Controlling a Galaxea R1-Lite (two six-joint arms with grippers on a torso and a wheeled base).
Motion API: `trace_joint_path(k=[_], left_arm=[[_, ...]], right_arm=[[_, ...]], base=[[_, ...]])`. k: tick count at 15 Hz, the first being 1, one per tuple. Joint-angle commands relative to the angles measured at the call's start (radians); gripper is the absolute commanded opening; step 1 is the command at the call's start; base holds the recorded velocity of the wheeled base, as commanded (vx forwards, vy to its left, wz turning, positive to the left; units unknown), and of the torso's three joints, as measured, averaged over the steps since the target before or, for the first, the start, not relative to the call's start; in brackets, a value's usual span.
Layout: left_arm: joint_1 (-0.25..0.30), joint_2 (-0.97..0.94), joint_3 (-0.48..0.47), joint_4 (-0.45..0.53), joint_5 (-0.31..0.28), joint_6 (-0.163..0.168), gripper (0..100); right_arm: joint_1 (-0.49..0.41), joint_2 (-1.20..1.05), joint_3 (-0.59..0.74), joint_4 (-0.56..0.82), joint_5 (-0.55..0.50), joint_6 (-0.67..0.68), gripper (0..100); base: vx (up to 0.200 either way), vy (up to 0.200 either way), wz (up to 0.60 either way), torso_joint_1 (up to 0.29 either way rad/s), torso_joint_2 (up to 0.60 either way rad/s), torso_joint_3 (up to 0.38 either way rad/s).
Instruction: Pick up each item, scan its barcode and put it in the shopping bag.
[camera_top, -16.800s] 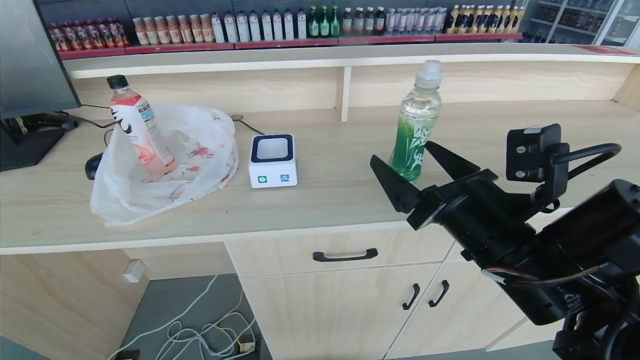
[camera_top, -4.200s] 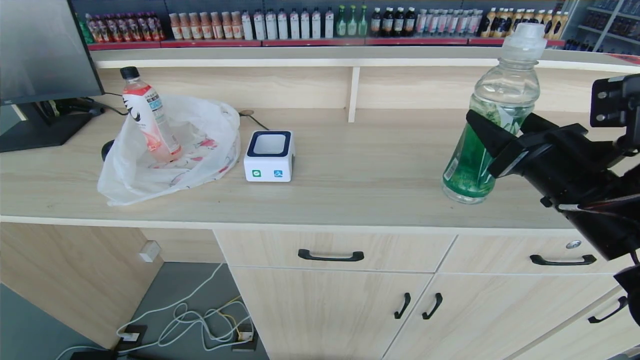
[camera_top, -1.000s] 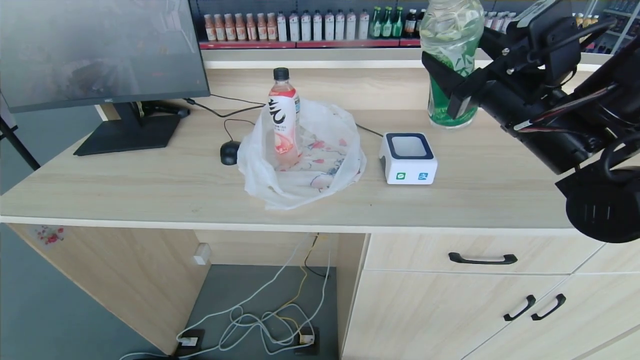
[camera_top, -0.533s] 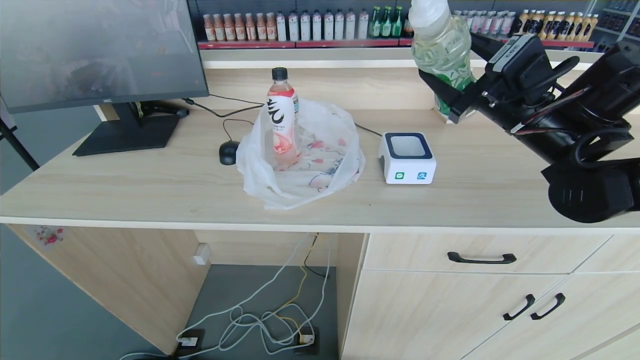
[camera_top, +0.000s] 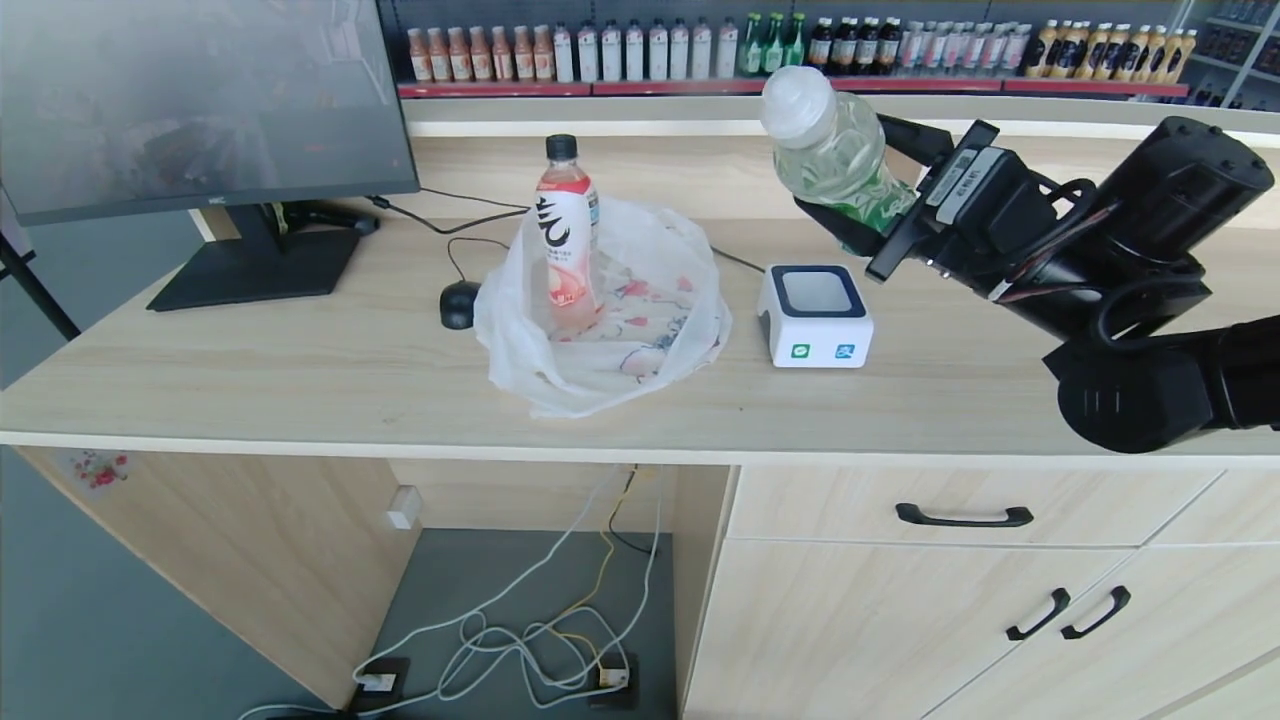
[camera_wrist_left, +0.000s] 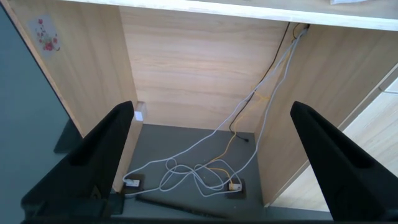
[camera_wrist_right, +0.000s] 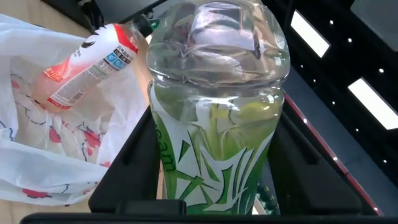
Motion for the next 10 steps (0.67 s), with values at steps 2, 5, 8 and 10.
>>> trace_joint_path(k=[2, 5, 8, 10], left_arm=[[0.0, 0.0, 0.0, 0.0, 0.0, 0.0, 100], [0.0, 0.0, 0.0, 0.0, 0.0, 0.0, 100], [0.0, 0.0, 0.0, 0.0, 0.0, 0.0, 100], [0.0, 0.0, 0.0, 0.0, 0.0, 0.0, 100]], right_arm=[[0.0, 0.029, -0.025, 0.002, 0.02, -0.002, 0], [0.0, 0.037, -0.031, 0.002, 0.033, -0.003, 0], [0.0, 0.045, -0.031, 0.009, 0.067, -0.014, 0], [0.008, 0.045, -0.028, 0.012, 0.073, -0.02, 0]], base=[[0.0, 0.0, 0.0, 0.0, 0.0, 0.0], [0.0, 0.0, 0.0, 0.0, 0.0, 0.0], [0.0, 0.0, 0.0, 0.0, 0.0, 0.0], [0.0, 0.0, 0.0, 0.0, 0.0, 0.0]])
